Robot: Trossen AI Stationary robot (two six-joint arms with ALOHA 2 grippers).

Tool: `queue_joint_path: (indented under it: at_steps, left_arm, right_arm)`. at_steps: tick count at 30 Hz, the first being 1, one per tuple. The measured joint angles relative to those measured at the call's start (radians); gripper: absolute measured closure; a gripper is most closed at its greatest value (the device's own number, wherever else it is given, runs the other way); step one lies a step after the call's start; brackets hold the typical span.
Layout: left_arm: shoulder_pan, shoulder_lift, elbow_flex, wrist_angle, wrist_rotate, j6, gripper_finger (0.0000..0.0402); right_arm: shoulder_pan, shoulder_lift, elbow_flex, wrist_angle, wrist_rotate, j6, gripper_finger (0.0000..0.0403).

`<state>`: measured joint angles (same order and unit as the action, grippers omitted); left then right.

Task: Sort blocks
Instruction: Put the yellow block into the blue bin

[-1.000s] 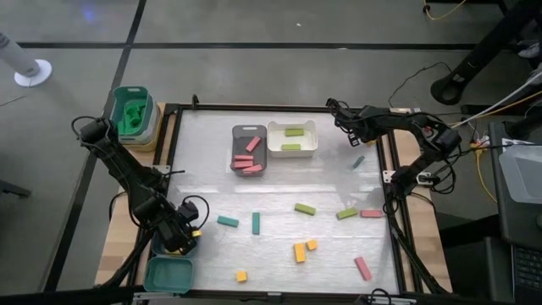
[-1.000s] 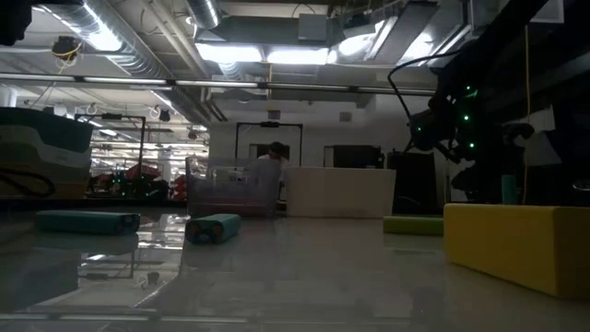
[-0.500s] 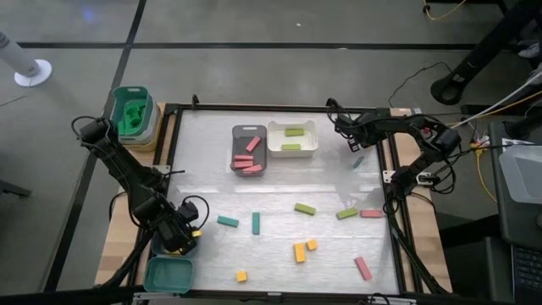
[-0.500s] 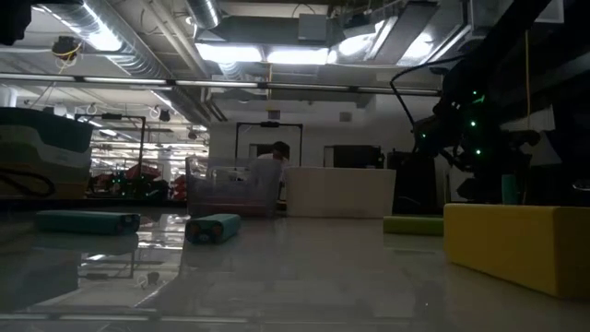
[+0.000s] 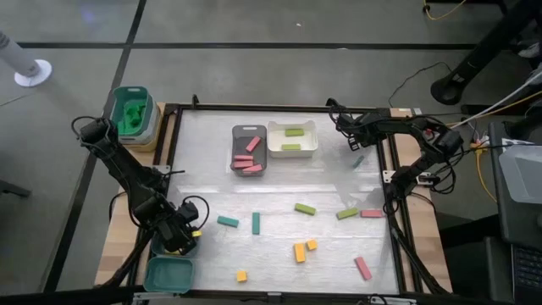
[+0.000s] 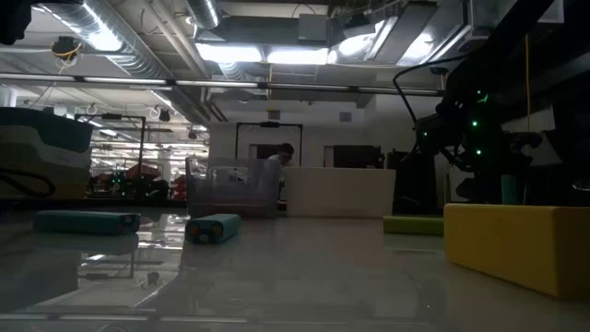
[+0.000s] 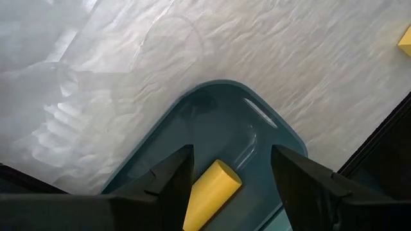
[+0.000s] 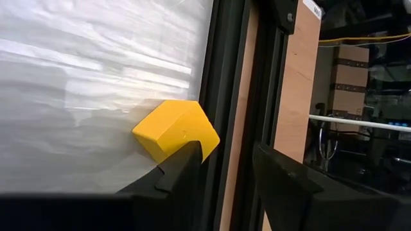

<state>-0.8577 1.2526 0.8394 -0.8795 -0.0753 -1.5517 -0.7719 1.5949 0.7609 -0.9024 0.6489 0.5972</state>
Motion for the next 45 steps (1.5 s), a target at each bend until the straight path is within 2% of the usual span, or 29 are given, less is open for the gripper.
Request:
queue_joint_path:
  at_steps: [5,12,22,27,35,39,45]
  left_arm:
    - [0.0,0.0,0.0,0.0,0.0,0.0,0.0205]
    - [0.0,0.0,0.0,0.0,0.0,0.018,0.0205]
    - [0.0,0.0,0.0,0.0,0.0,0.015,0.0205]
    - [0.0,0.0,0.0,0.0,0.0,0.015,0.0205]
    - [0.0,0.0,0.0,0.0,0.0,0.015,0.0205]
    - [0.0,0.0,0.0,0.0,0.0,0.015,0.0205]
    - [0.0,0.0,0.0,0.0,-0.002,0.015,0.0205]
  right_arm:
    - [0.02,0.001,-0.001,0.003,-0.004,0.0,0.0249]
    - [0.121,0.002,0.031,0.005,-0.025,0.0,0.0249]
    - [0.308,0.004,0.114,0.02,-0.172,0.006,0.0248]
    - [0.38,0.006,0.144,0.02,-0.198,0.007,0.0248]
    - [0.431,0.007,0.202,-0.032,-0.186,-0.009,0.0248]
    - [0.441,0.006,0.222,-0.053,-0.179,-0.091,0.0248]
    - [0.438,0.006,0.222,-0.001,-0.267,-0.196,0.0248]
